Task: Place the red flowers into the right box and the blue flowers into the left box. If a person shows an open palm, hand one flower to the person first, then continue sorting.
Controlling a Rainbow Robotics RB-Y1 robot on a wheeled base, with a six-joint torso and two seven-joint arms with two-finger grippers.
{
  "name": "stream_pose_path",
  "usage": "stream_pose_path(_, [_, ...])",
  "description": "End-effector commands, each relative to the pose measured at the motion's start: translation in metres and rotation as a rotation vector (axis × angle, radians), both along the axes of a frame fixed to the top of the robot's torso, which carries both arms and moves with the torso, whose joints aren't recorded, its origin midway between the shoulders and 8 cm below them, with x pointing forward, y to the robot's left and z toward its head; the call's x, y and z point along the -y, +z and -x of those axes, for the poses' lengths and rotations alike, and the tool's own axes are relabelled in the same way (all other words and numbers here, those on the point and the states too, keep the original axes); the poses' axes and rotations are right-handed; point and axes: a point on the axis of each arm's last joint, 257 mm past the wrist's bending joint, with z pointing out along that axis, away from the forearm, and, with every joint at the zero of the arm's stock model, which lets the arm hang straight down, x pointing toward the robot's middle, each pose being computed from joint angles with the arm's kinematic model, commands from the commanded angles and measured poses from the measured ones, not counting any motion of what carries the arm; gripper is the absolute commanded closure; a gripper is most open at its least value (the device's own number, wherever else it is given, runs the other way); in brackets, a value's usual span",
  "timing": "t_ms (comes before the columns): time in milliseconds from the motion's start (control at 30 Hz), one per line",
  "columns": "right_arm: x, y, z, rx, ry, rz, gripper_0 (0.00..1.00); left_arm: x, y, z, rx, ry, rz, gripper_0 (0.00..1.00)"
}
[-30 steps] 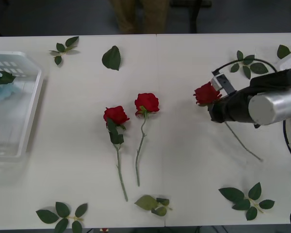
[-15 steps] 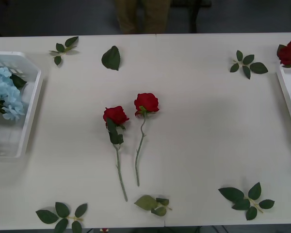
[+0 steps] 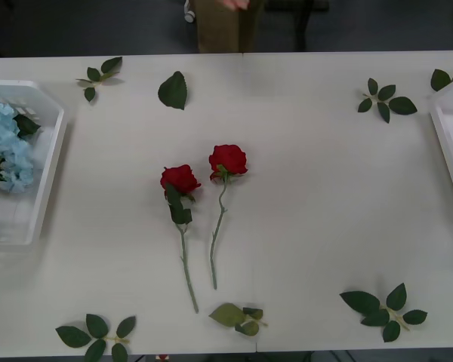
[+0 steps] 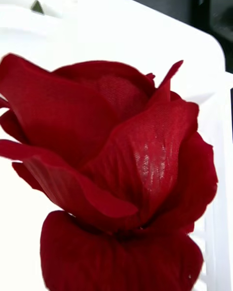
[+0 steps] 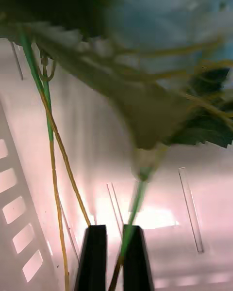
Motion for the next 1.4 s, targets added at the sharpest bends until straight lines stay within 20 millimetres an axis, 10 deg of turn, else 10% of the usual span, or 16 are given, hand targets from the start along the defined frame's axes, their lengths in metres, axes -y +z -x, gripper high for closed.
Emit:
stream_pose_path(33, [-0.024, -0.025, -0.034, 0.073, -0.038, -0.034, 1.0, -0.032, 0.023, 0.004, 0.027, 0.055, -0.04, 0.0])
stream_pose_path(233, [-0.028, -0.033, -0.039, 0.073, -0.048, -0.02, 1.0, -0.032, 0.024, 0.003, 0.029, 0.051, -0.045, 0.0])
stream_pose_path(400, [-0.034, -0.03, -0.043, 0.089, -0.042, -0.055, 0.39, -0.029, 0.022, 0.005, 0.01, 0.049, -0.036, 0.0])
stream_pose_path(500, [-0.039, -0.032, -0.044, 0.093, -0.039, -0.086, 0.19, -0.023, 0.026, 0.008, -0.023, 0.048, -0.011, 0.0])
stream_pose_path(933, [-0.096, 0.014, -0.006, -0.088, -0.001, -0.389, 0.14, 0.005, 0.089, 0.053, -0.265, 0.012, 0.071, 0.0])
stream_pose_path(1133, [-0.161, 0.055, 0.01, -0.128, 0.141, -0.53, 0.13, 0.056, 0.122, 0.061, -0.352, 0.052, 0.142, 0.0])
stream_pose_path(1400, [-0.213, 0.058, 0.02, -0.174, 0.252, -0.666, 0.13, 0.155, 0.132, 0.061, -0.396, 0.136, 0.239, 0.0])
